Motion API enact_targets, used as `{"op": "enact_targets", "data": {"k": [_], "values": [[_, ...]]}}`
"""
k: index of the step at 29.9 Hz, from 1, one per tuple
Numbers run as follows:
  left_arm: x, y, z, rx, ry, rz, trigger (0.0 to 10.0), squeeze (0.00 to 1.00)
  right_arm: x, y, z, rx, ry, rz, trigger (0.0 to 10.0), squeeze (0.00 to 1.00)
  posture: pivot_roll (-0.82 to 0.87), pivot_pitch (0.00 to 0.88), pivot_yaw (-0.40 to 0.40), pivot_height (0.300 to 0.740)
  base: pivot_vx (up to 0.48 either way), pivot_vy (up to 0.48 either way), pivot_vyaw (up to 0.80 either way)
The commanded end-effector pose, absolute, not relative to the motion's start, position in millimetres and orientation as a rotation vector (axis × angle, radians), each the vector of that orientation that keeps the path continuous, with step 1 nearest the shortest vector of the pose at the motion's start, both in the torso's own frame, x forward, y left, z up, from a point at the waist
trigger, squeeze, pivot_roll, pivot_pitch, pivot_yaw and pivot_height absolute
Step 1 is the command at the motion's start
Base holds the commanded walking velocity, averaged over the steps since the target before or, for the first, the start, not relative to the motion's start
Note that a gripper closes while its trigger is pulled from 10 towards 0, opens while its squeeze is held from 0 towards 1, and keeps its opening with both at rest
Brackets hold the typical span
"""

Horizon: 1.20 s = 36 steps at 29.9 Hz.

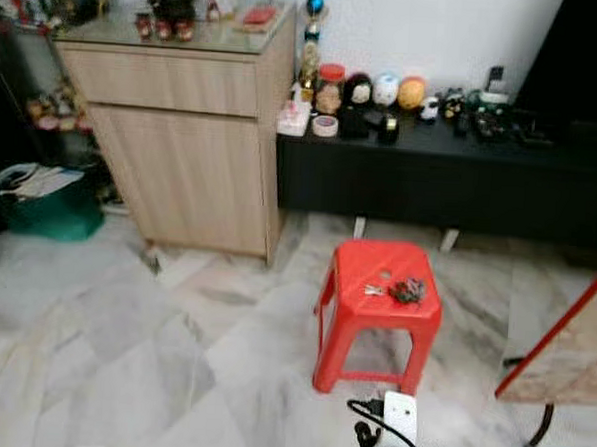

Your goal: Hang keys on a hook

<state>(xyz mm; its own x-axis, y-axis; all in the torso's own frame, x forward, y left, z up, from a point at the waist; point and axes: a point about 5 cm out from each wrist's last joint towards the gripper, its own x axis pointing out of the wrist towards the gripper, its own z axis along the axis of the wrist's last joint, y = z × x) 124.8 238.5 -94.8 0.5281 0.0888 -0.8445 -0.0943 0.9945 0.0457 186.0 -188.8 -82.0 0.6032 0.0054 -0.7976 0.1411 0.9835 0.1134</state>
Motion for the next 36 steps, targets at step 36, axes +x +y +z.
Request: {"op": "enact_targets", "data": {"k": [36], "values": [[122.5, 237.9, -95.8, 0.015, 1.031, 0.072, 10.0, 0.00, 186.9, -187.0, -81.7, 0.199, 0.905, -0.103, 10.0, 0.00, 0.03, 0.000, 0.021, 0.729, 0.312, 0.000, 0.00]]}}
